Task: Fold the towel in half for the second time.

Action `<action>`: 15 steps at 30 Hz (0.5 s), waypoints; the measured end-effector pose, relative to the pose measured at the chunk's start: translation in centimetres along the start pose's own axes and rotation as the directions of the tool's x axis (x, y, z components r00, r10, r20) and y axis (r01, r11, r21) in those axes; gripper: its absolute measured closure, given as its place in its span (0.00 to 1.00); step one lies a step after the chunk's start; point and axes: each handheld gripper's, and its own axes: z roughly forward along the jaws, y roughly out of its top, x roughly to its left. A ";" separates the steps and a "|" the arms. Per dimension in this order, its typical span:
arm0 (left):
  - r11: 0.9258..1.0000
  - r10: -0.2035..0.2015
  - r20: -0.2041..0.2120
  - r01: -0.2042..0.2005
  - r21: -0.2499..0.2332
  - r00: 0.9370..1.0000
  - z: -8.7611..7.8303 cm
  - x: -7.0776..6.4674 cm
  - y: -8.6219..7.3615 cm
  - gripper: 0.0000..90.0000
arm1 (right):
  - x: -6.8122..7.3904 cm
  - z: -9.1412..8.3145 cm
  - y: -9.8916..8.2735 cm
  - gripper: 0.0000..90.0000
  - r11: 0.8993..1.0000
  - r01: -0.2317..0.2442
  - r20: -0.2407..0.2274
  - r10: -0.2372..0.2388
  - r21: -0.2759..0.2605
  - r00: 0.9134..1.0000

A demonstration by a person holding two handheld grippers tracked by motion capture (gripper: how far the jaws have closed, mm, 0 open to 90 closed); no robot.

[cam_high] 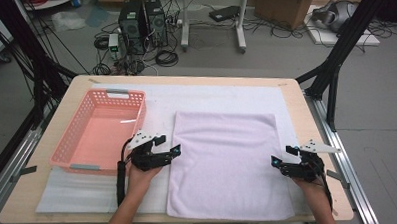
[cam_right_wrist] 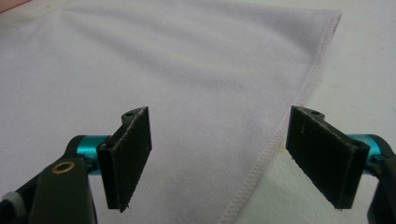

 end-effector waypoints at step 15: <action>0.998 -0.035 -0.089 0.039 0.050 0.995 3.7 1.7 2.6 0.36 | -3.4 2.8 2.3 0.24 0.992 -0.106 0.045 0.104 0.063 0.994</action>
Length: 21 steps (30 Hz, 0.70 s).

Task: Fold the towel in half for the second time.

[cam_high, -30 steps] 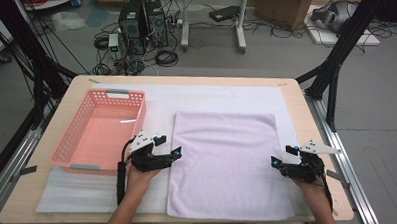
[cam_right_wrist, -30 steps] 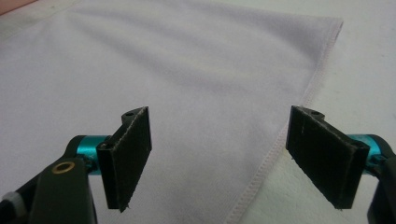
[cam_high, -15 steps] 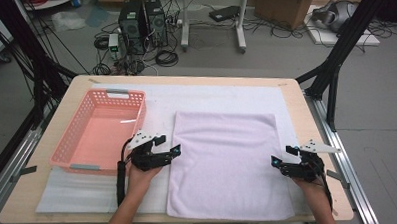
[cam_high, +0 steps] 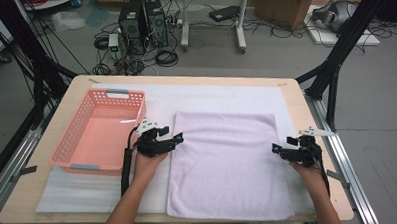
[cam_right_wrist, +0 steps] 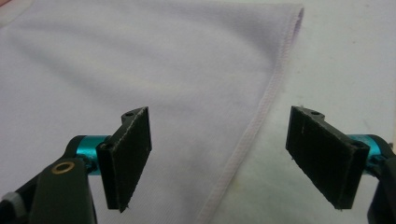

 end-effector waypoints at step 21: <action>0.972 0.114 -0.183 -0.071 0.225 0.977 5.1 0.7 0.5 0.62 | -1.6 3.7 2.8 0.72 0.990 -0.016 0.138 -0.003 0.140 0.990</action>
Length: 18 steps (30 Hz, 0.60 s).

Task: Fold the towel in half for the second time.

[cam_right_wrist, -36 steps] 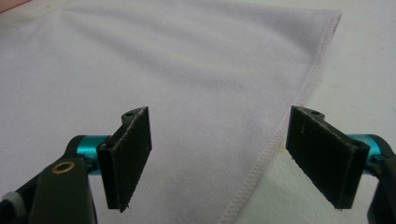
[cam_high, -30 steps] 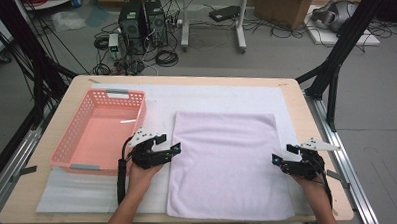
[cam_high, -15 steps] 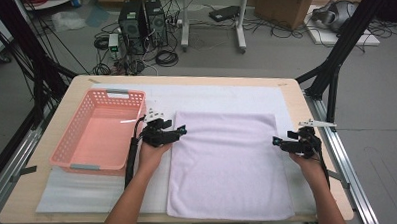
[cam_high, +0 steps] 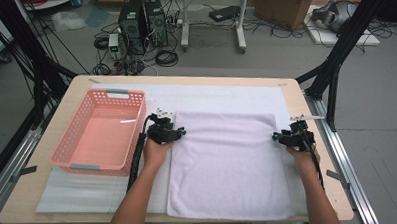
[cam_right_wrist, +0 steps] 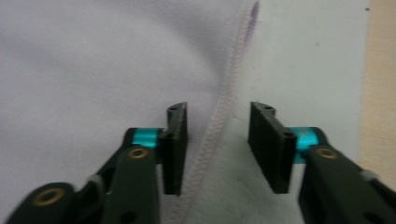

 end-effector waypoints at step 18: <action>0.960 -0.200 0.163 0.226 -0.165 0.966 -2.5 1.3 1.0 0.95 | -1.1 -1.9 0.8 0.97 0.977 -0.130 -0.104 0.114 -0.171 0.988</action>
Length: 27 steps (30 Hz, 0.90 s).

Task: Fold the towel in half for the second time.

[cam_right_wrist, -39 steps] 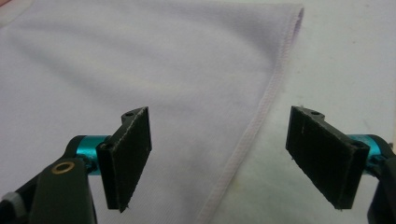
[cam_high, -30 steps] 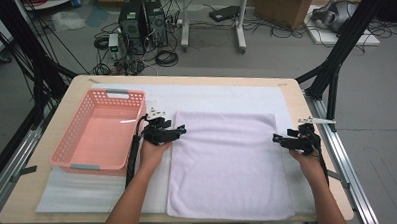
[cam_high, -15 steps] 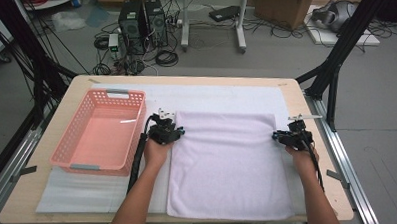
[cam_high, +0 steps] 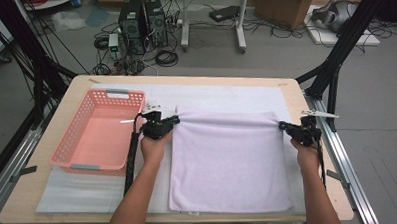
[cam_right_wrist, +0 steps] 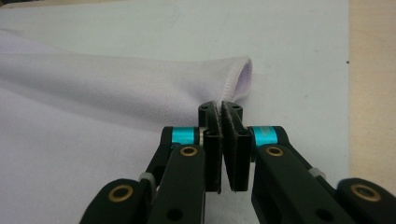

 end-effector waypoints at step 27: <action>0.995 0.045 0.140 -0.056 0.077 0.989 -7.2 -2.8 -5.2 0.95 | 2.5 -7.2 -5.9 0.97 0.994 0.108 -0.110 -0.109 -0.012 0.988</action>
